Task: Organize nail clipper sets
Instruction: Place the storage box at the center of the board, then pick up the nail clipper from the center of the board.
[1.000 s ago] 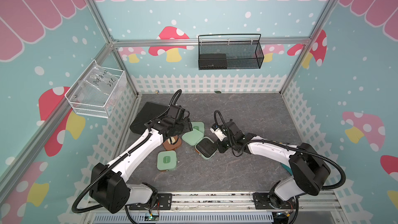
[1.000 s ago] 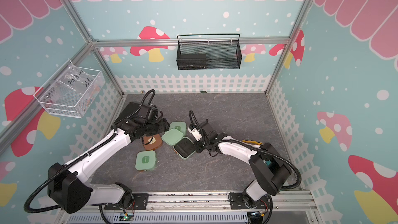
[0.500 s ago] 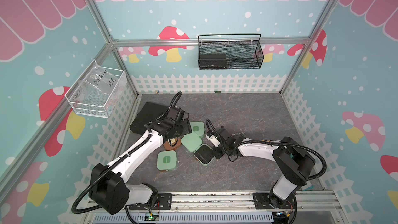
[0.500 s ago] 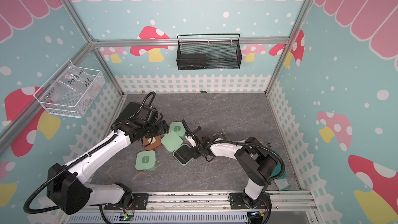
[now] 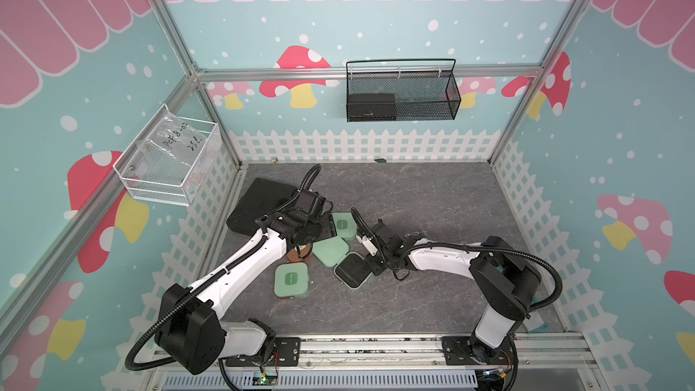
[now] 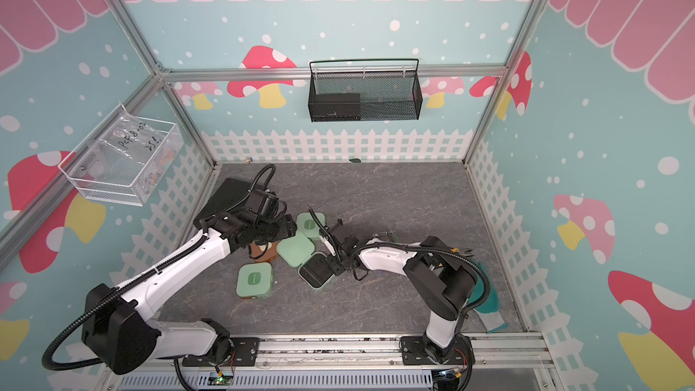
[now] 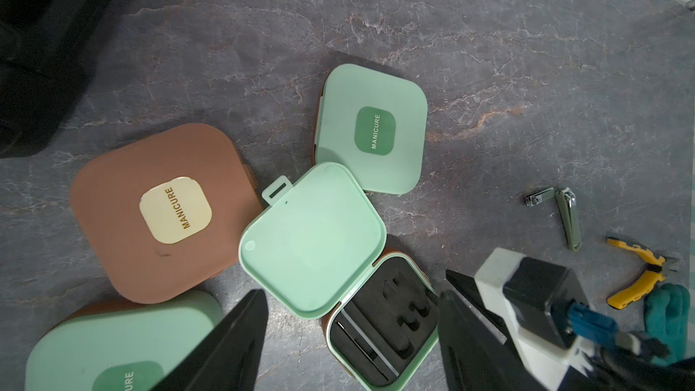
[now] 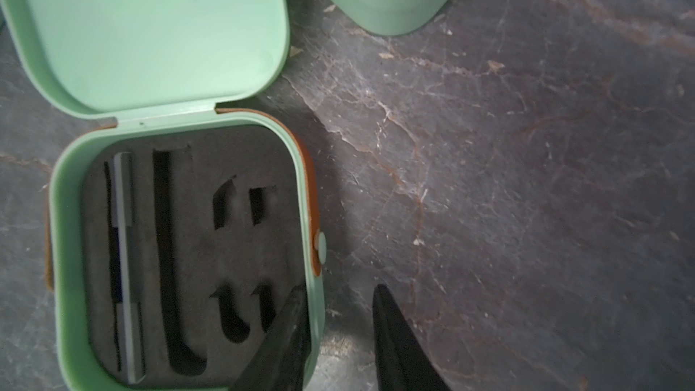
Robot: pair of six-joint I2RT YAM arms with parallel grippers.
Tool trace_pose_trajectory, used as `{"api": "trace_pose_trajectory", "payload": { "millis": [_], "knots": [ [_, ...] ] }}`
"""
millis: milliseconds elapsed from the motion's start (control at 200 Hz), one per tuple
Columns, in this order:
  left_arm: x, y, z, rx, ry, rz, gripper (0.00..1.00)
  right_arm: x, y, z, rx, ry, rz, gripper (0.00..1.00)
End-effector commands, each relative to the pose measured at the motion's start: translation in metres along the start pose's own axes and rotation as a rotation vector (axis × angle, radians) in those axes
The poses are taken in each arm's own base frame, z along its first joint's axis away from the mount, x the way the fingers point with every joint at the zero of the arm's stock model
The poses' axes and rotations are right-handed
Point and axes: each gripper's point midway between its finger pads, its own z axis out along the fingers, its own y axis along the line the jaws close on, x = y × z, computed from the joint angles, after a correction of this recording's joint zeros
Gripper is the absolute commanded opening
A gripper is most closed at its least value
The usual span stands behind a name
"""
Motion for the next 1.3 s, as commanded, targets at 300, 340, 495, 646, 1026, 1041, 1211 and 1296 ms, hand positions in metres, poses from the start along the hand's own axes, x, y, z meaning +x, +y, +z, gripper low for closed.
{"api": "trace_pose_trajectory", "payload": {
  "millis": [300,340,495,646,1026,1041,1211,1296],
  "knots": [
    [0.028,0.007,-0.004,-0.001,0.014,0.001,0.75,-0.009,-0.122,-0.076,0.226,-0.042,0.276,0.56],
    [0.03,0.007,-0.003,0.004,0.015,0.001,0.75,-0.002,-0.138,-0.077,0.249,-0.032,0.306,0.57],
    [0.035,0.006,-0.003,0.021,0.021,0.0,0.75,0.022,-0.182,-0.07,0.294,0.04,0.384,0.59],
    [0.036,0.004,-0.005,0.032,0.022,0.003,0.75,0.041,-0.206,-0.058,0.295,0.11,0.423,0.61],
    [0.038,0.003,-0.001,0.035,0.036,-0.002,0.75,0.067,-0.212,-0.035,0.257,0.247,0.427,0.52],
    [0.038,0.003,0.0,0.035,0.038,-0.002,0.75,0.067,-0.212,-0.035,0.255,0.25,0.426,0.51],
    [0.038,-0.001,0.004,0.039,0.052,-0.004,0.75,0.072,-0.208,-0.032,0.207,0.282,0.418,0.44],
    [0.039,-0.003,0.005,0.04,0.059,-0.002,0.75,0.077,-0.207,-0.031,0.194,0.307,0.419,0.41]
  ]
}}
